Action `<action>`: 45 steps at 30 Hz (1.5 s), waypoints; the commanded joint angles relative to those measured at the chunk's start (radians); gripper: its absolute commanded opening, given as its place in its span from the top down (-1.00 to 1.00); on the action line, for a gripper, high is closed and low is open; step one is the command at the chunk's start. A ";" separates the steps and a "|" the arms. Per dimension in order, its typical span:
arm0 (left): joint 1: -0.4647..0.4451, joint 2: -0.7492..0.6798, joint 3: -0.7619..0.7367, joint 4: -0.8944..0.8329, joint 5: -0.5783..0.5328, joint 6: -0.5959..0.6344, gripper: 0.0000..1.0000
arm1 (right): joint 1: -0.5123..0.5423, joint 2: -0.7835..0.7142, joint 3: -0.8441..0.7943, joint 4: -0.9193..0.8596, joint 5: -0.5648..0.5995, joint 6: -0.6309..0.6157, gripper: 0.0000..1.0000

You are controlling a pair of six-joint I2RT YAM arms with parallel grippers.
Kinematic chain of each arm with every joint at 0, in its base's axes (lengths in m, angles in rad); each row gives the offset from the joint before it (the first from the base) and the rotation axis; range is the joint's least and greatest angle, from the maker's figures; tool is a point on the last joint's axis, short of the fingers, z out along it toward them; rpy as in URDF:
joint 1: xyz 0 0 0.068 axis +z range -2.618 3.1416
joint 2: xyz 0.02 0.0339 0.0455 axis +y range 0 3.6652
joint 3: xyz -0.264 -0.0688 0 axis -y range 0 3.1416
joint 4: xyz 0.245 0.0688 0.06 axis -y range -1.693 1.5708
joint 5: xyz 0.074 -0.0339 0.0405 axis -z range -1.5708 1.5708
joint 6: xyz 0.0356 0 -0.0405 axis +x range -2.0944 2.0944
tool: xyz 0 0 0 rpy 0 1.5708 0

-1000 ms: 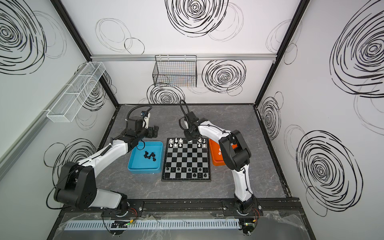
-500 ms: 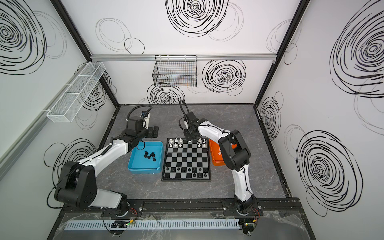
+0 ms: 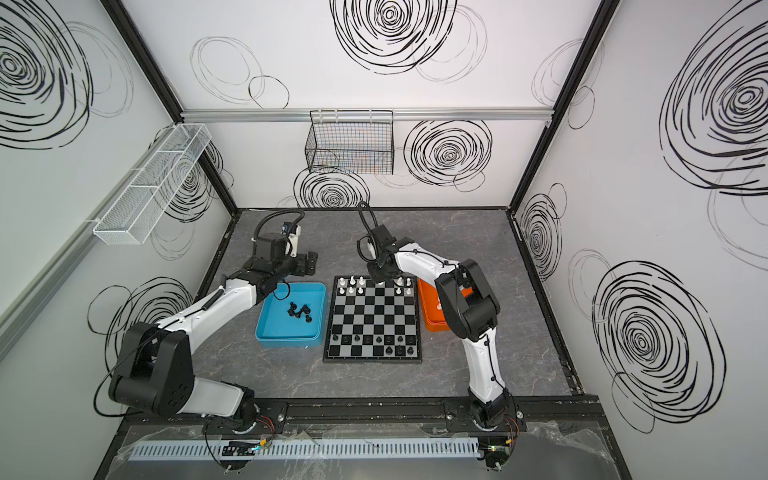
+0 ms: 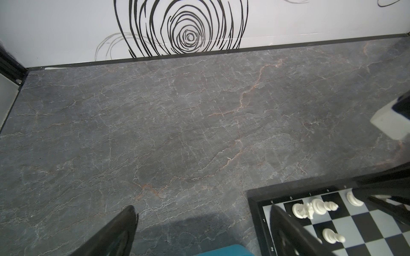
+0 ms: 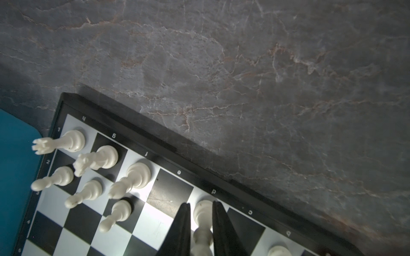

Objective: Set up the chess pieces on the board
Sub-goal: 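Carry the white pawn with the right gripper and set it on the board, then lower the left gripper into the blue tray while the right gripper lifts away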

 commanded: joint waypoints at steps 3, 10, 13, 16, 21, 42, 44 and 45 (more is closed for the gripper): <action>0.008 0.012 0.032 0.010 0.005 -0.007 -0.92 | 0.008 0.011 -0.006 -0.012 0.007 -0.004 0.56; 0.009 0.011 0.032 0.010 0.006 -0.009 -0.92 | 0.009 0.008 -0.004 -0.017 0.005 -0.004 0.58; 0.008 0.009 0.032 0.010 0.007 -0.008 -0.92 | 0.008 0.008 -0.004 -0.019 0.007 -0.004 0.58; 0.008 0.010 0.032 0.009 0.008 -0.009 -0.92 | 0.008 0.007 -0.005 -0.019 0.006 -0.002 0.59; 0.008 0.009 0.032 0.009 0.007 -0.010 -0.92 | 0.009 0.009 -0.004 -0.022 0.007 -0.003 0.56; 0.022 -0.017 0.049 -0.070 -0.072 -0.098 -0.92 | 0.004 -0.100 0.040 -0.081 0.053 -0.004 -0.19; 0.034 -0.034 0.070 -0.137 -0.097 -0.141 -0.92 | -0.005 -0.130 0.039 -0.081 0.053 -0.011 -0.32; 0.047 -0.046 0.072 -0.168 -0.090 -0.170 -0.92 | -0.010 -0.147 0.036 -0.076 0.050 -0.012 -0.37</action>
